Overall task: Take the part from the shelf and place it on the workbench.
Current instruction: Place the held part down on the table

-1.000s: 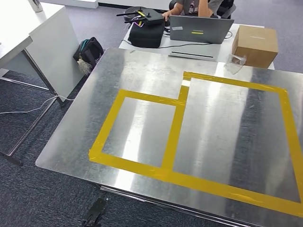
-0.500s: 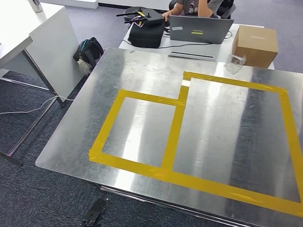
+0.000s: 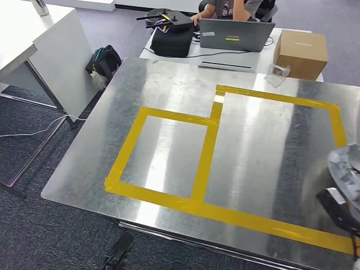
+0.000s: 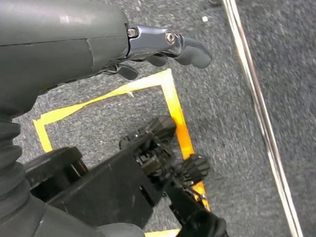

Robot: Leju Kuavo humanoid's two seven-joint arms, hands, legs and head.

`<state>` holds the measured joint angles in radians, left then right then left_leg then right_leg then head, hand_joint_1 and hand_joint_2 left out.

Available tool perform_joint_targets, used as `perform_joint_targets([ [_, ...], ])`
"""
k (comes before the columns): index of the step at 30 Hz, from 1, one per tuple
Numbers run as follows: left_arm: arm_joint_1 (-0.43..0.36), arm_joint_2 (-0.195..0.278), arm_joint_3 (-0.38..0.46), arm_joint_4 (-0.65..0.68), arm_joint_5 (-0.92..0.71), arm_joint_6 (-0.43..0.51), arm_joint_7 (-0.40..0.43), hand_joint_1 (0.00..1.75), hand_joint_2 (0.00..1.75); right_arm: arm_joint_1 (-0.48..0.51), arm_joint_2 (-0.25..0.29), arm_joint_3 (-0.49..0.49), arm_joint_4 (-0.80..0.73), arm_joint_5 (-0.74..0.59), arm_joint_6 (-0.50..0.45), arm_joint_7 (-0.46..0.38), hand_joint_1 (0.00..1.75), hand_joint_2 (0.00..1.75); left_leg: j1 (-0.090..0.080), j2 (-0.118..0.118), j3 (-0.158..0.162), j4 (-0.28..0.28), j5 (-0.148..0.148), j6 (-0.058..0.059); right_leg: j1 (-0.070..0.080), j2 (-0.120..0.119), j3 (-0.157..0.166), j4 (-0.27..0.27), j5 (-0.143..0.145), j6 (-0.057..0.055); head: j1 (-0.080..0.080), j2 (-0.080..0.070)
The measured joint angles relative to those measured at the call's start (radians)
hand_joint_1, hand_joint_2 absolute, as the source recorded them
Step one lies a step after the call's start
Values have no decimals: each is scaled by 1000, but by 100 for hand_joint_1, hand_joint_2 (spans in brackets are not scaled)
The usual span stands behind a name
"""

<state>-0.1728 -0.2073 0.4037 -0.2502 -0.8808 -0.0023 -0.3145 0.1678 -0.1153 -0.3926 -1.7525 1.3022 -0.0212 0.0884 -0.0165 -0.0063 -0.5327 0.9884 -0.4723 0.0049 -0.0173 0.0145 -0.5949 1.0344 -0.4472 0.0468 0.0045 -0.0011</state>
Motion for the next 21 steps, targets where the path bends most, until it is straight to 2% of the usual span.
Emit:
perform_joint_targets([
  [2,-6,-2,-11,0,-3,-6,4,0,175,-26,-45,183,25,-13,-14,53,175,175,0,0,1,0,2,0,1,-1,-1,0,1,-1,0,0],
  [4,-9,-3,-20,0,-6,-11,7,0,175,-48,-77,325,40,-23,-18,68,175,175,1,-2,1,0,3,0,1,-4,-1,0,1,-1,0,0],
  [9,-10,-3,-40,0,-10,-14,18,0,175,-88,-122,557,65,-21,-13,74,175,175,1,-6,-1,0,5,0,2,-8,-1,0,1,-1,0,0],
  [13,-12,-4,-49,0,-13,-16,20,0,175,-107,-140,650,77,-18,-11,75,175,175,0,-6,-2,0,4,0,2,-8,-1,0,1,-1,0,0],
  [21,-15,-4,-63,0,-16,-26,21,0,175,-132,-163,732,101,-32,7,78,175,175,0,-6,-3,0,4,0,1,-8,-1,-3,2,1,0,0],
])
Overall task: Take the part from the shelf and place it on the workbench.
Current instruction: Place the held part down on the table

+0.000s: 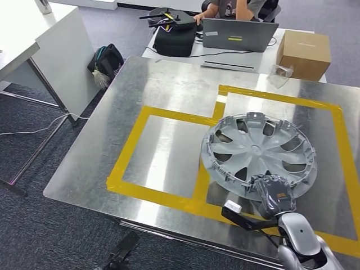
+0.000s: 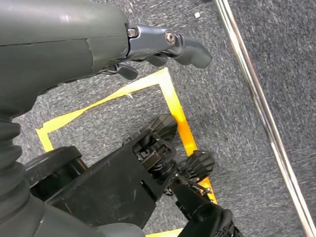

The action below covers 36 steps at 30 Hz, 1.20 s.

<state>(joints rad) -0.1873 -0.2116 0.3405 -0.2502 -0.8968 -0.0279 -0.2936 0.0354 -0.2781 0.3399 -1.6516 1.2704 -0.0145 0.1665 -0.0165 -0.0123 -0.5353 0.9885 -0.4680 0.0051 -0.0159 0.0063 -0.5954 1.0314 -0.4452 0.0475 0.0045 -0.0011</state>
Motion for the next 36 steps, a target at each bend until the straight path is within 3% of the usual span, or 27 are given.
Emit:
perform_joint_targets([
  [13,-3,0,-6,0,1,-1,0,0,175,-12,-16,33,36,-15,5,12,175,175,0,0,0,0,0,0,0,1,0,0,0,0,0,0],
  [27,3,11,0,0,64,1,-10,0,175,56,-57,-58,45,-56,28,167,175,175,0,0,0,0,0,1,0,0,1,-1,0,1,0,0],
  [28,5,13,2,0,73,-6,-13,0,175,60,-57,-69,44,-49,31,183,142,175,0,0,0,0,0,1,0,0,1,-2,0,1,0,0],
  [31,9,22,7,0,89,-18,-18,0,44,70,-59,-101,42,-23,36,212,11,175,0,0,0,0,0,1,0,0,2,-2,1,1,0,0],
  [32,11,24,8,0,93,-20,-19,0,0,72,-59,-110,40,-15,37,218,0,175,0,0,0,0,0,1,0,0,2,-3,1,2,0,0],
  [36,12,27,13,0,99,-17,-21,0,0,84,-60,-134,33,6,38,229,0,175,0,0,0,0,0,2,0,0,2,-3,2,3,0,0],
])
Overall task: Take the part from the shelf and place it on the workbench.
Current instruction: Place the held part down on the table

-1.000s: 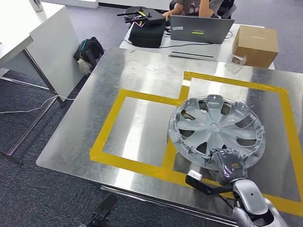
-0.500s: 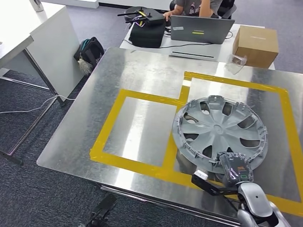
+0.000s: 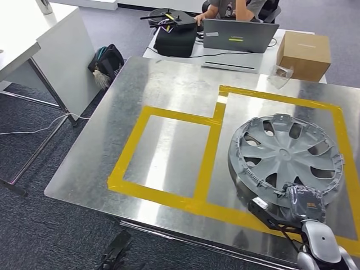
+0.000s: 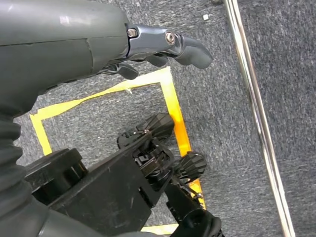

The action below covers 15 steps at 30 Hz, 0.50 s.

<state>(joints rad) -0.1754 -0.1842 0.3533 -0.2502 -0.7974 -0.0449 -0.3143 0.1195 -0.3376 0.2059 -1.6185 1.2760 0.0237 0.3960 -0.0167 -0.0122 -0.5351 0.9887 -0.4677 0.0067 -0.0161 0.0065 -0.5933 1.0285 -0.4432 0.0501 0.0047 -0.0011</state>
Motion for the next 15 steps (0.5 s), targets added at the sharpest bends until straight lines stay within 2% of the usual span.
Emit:
perform_joint_targets([
  [15,3,1,1,0,5,26,3,0,0,29,0,-43,-45,-32,-14,-20,0,175,0,0,0,0,0,0,0,0,-1,0,1,1,0,0],
])
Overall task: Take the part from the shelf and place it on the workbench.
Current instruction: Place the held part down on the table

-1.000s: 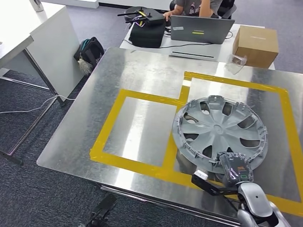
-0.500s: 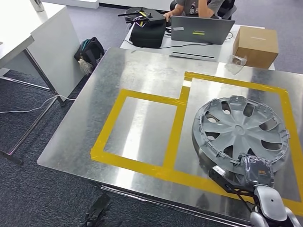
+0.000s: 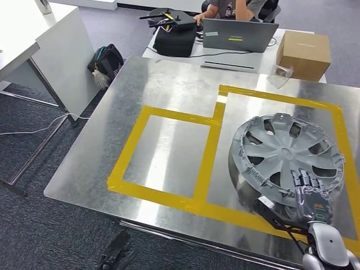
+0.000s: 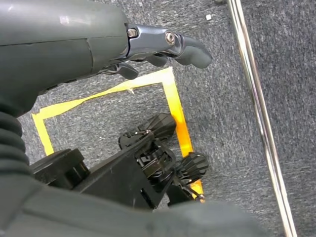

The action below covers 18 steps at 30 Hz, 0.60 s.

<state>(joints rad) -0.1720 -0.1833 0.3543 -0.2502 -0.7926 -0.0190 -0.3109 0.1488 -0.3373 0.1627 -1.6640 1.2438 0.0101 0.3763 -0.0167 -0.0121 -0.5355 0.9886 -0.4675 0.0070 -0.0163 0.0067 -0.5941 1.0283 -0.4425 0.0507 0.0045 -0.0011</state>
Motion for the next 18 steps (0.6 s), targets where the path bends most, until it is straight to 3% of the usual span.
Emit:
perform_joint_targets([
  [5,1,0,0,0,3,4,0,0,0,9,1,-1,-17,-55,-22,-31,0,175,0,0,0,0,0,0,0,0,0,0,0,0,0,0],
  [10,5,2,0,0,12,4,-3,0,0,15,3,1,-60,-211,-21,-90,0,175,0,0,0,0,0,0,0,0,0,0,0,0,0,0],
  [18,9,7,0,0,14,3,-6,0,0,20,3,1,-94,-297,-10,-112,0,175,0,0,-1,0,0,0,0,0,0,0,0,0,0,0],
])
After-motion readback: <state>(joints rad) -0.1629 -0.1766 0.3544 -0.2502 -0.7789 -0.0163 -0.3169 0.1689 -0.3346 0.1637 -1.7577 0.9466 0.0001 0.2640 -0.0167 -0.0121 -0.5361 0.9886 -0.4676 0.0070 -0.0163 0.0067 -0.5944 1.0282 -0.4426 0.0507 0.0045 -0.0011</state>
